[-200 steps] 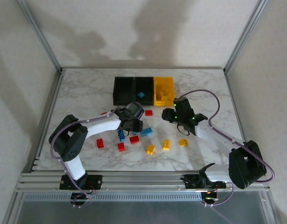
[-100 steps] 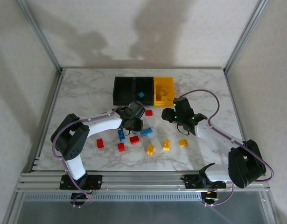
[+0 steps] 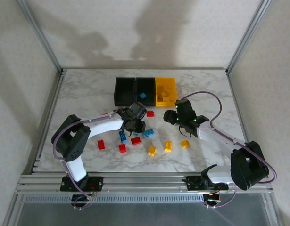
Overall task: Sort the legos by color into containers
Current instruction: Pick up the lego from the center of the table.
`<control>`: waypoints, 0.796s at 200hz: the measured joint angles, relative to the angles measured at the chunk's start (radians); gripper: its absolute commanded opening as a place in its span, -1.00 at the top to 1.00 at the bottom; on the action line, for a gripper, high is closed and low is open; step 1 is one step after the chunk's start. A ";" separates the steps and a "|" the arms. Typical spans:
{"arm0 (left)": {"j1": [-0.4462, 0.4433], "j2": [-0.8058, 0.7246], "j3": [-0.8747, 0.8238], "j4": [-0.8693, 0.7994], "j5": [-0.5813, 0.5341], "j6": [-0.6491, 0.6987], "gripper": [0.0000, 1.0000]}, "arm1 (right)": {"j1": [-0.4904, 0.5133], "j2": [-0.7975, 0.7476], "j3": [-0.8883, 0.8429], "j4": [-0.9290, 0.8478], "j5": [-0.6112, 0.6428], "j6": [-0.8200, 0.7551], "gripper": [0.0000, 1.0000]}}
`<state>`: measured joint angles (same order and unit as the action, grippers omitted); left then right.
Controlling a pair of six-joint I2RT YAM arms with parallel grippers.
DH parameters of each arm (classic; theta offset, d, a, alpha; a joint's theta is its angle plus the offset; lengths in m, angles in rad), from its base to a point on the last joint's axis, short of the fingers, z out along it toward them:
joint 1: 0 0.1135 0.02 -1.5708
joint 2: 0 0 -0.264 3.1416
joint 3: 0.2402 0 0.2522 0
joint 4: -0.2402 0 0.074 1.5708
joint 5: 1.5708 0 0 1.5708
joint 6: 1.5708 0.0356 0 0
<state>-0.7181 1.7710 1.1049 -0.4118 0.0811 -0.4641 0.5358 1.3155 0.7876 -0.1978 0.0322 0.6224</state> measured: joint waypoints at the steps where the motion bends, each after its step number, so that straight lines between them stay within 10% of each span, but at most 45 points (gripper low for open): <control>1: 0.000 0.000 0.000 0.000 0.000 0.000 -0.02 | 0.000 0.000 0.000 0.000 0.000 0.000 -0.02; 71: -0.001 0.026 0.000 0.005 0.002 0.000 0.10 | 0.000 -0.031 -0.013 0.000 0.000 0.003 -0.02; 159: -0.005 0.029 0.054 -0.033 -0.030 0.009 0.72 | 0.000 -0.045 -0.027 0.000 0.000 0.003 -0.02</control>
<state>-0.7227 1.8004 1.1587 -0.4446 0.0513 -0.4553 0.5358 1.2705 0.7609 -0.1982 0.0322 0.6254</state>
